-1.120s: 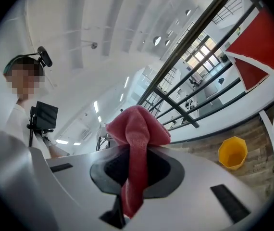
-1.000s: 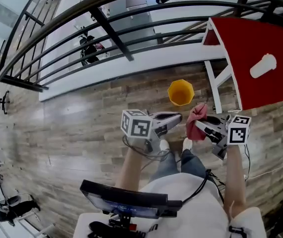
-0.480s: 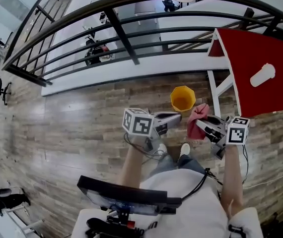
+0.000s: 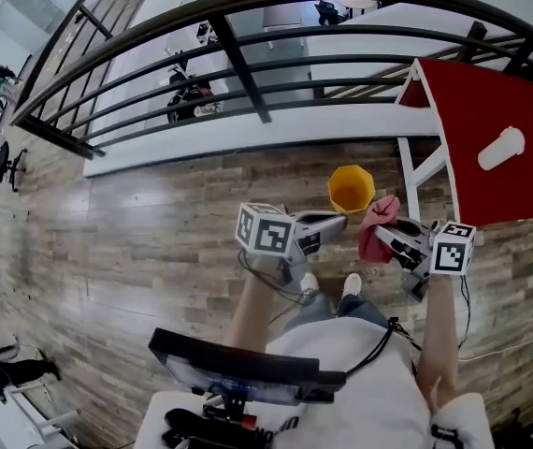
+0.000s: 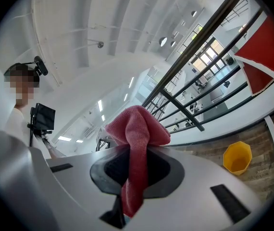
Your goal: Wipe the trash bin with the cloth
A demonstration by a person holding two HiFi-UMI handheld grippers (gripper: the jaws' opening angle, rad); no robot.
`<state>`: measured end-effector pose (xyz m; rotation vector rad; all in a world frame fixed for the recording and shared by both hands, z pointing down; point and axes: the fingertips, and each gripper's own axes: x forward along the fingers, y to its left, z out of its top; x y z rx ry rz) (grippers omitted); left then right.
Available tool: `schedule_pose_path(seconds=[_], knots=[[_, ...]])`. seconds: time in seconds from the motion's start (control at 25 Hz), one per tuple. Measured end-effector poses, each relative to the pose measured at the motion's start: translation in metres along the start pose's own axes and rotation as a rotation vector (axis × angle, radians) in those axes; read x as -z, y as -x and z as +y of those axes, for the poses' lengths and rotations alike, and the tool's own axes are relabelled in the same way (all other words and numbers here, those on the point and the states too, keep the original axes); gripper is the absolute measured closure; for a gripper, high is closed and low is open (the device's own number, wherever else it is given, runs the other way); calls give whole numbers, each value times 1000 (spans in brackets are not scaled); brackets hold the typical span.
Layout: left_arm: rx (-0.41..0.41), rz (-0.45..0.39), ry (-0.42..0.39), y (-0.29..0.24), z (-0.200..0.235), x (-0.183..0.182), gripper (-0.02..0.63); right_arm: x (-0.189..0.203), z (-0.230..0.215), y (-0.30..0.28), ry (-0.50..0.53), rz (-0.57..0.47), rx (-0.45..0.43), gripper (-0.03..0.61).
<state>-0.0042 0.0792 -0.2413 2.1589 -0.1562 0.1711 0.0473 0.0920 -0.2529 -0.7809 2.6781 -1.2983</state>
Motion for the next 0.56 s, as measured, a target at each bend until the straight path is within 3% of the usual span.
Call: schedule_pose_path(seconds=[0.56], knots=[[-5,-2,12,5,3,-5,611,-8,0,-4,12,7,7,534]])
